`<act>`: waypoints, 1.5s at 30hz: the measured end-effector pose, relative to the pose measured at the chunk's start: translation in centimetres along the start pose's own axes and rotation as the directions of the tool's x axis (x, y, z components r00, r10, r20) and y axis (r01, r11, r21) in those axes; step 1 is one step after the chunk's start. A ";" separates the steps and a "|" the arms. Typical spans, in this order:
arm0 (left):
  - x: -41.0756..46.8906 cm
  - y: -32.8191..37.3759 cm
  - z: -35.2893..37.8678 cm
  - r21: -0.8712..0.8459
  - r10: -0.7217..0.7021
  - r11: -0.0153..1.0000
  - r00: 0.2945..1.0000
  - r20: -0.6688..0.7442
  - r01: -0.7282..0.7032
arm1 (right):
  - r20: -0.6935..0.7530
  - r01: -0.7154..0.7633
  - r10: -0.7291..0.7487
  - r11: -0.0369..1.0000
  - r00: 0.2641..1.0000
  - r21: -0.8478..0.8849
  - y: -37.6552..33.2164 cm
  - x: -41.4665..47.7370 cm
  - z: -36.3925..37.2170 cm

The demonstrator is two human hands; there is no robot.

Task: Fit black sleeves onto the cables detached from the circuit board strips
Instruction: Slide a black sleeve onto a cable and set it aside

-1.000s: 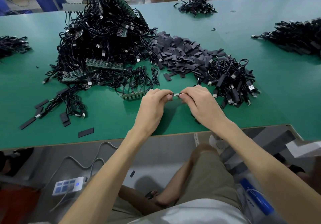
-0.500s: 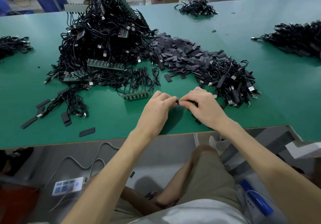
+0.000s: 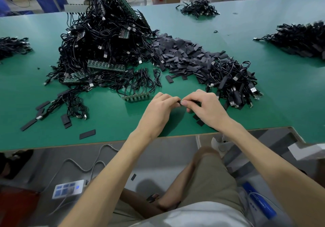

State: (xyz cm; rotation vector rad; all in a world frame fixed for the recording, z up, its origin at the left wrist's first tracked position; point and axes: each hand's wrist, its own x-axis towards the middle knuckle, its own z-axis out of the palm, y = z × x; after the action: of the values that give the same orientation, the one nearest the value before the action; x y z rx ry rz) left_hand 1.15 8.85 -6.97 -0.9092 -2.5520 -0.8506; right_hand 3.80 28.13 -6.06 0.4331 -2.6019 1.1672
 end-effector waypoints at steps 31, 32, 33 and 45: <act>0.3 -0.3 -1.0 -0.365 -0.181 0.908 0.978 0.102 0.206 | 0.039 -0.056 0.054 0.997 0.998 0.057 0.1 0.2 -0.1; 0.2 -0.4 -1.0 -0.354 -0.180 0.913 0.979 0.096 0.203 | 0.042 -0.068 0.064 0.994 0.997 0.082 0.1 0.2 -0.1; 0.2 -0.5 -0.9 -0.345 -0.176 0.918 0.980 0.093 0.197 | 0.044 -0.080 0.076 0.991 0.996 0.110 0.2 0.2 -0.1; 0.0 -0.6 -0.6 -0.317 -0.155 0.933 0.985 0.074 0.170 | 0.075 -0.091 0.076 0.968 0.994 0.233 0.9 0.4 -0.2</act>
State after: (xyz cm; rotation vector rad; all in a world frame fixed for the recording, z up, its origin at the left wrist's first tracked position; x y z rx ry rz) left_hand 0.85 8.11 -6.77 -0.8200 -2.6017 -1.3432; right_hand 3.16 28.74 -6.42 0.4177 -2.5669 1.5254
